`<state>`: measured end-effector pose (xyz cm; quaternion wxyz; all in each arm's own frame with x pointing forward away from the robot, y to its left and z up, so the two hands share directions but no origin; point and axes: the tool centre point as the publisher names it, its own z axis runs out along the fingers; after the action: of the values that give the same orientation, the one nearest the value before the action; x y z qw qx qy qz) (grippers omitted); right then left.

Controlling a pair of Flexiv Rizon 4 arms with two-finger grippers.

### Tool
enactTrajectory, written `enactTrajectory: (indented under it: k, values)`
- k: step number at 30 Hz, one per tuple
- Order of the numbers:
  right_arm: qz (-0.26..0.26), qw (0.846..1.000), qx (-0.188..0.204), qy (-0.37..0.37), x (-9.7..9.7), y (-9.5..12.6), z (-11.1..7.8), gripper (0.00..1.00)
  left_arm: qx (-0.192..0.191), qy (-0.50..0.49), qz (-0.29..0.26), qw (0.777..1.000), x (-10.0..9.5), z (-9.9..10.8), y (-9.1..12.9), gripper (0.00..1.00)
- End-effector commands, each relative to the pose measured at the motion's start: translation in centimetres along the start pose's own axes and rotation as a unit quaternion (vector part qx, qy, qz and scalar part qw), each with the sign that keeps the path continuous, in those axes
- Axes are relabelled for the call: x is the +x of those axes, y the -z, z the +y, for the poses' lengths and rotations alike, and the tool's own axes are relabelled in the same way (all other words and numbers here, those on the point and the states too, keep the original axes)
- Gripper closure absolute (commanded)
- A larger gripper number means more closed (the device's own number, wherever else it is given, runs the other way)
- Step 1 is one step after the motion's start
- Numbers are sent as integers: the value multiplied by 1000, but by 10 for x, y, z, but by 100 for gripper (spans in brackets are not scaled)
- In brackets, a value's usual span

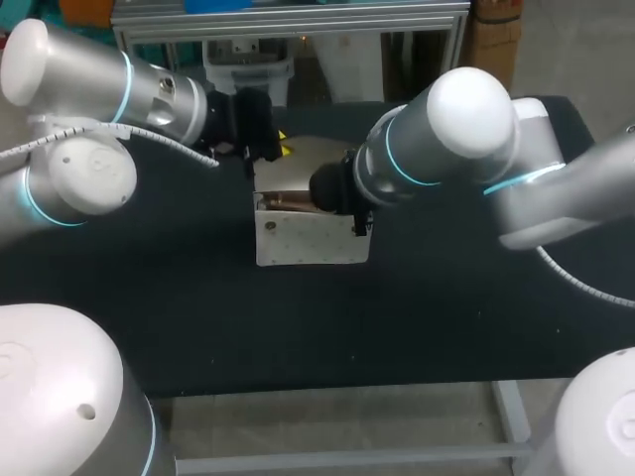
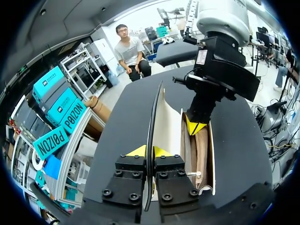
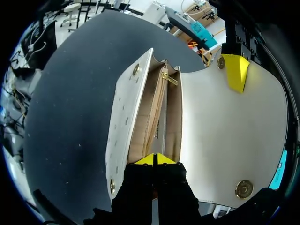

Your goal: Pick up the bag, open it, inspect its contents, close it, and place it on the opposite side

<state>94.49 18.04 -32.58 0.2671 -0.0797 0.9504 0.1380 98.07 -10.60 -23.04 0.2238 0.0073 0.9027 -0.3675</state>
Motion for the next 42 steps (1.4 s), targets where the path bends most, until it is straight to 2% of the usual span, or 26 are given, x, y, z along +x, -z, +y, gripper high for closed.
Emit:
enactTrajectory:
  k: [1,9,14,19,21,39,42]
  values:
    - [25,1000,4,-1,-10,-6,0,100,4,-4,4,1000,2,0,1,100]
    - [80,997,0,-3,-18,-23,3,100,7,-7,5,1000,4,0,4,100]
    - [98,995,4,-5,-19,-26,4,85,9,-10,2,1000,5,0,7,100]
    - [124,992,9,-6,-16,-28,5,64,10,-11,0,1000,5,1,8,100]
    - [128,992,10,-7,-15,-28,4,58,11,-11,0,1000,5,1,8,100]
    - [158,987,11,-3,0,-33,3,50,20,-29,7,999,5,1,8,100]
    - [159,987,13,-4,0,-31,3,45,21,-31,8,999,5,1,8,100]
